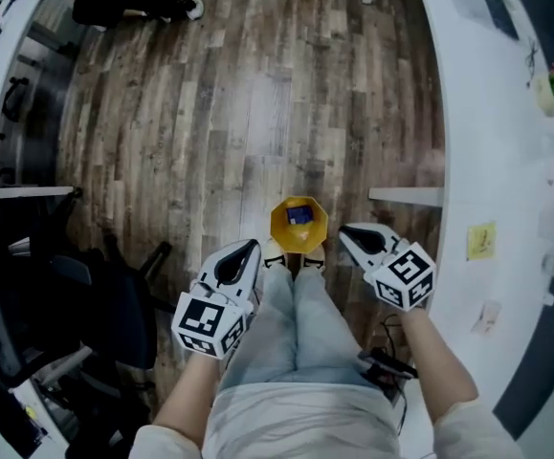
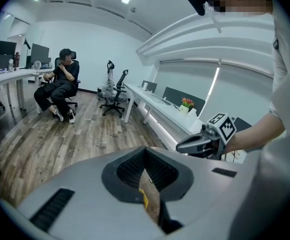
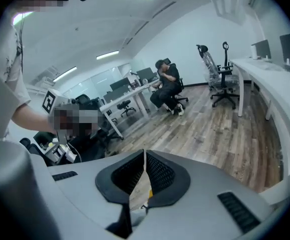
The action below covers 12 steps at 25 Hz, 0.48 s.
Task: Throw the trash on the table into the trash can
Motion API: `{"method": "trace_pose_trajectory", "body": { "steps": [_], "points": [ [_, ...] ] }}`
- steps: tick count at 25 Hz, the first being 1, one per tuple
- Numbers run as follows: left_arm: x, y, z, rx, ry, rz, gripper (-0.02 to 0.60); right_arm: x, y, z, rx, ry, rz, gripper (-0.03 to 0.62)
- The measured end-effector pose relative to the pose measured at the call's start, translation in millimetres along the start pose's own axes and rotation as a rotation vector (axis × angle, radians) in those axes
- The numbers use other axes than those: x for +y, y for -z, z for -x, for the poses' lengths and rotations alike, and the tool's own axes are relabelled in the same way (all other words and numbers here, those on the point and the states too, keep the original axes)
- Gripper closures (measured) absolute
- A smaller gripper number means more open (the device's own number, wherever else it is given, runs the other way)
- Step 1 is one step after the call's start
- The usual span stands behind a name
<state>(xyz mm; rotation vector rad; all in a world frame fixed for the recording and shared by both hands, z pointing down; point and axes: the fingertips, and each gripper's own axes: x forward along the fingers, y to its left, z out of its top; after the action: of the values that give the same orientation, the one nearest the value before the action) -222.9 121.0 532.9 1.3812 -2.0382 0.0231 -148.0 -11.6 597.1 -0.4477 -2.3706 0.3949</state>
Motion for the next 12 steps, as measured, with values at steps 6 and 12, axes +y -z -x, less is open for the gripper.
{"method": "trace_pose_trajectory", "body": {
  "steps": [6, 12],
  "points": [
    [-21.4, -46.9, 40.1, -0.025, -0.017, 0.002, 0.581, 39.9, -80.9, 62.0, -0.149, 0.003, 0.028, 0.554],
    [-56.9, -81.4, 61.9, -0.082, 0.039, -0.018, 0.581, 62.2, -138.6, 103.8, -0.271, 0.015, 0.026, 0.556]
  ]
}}
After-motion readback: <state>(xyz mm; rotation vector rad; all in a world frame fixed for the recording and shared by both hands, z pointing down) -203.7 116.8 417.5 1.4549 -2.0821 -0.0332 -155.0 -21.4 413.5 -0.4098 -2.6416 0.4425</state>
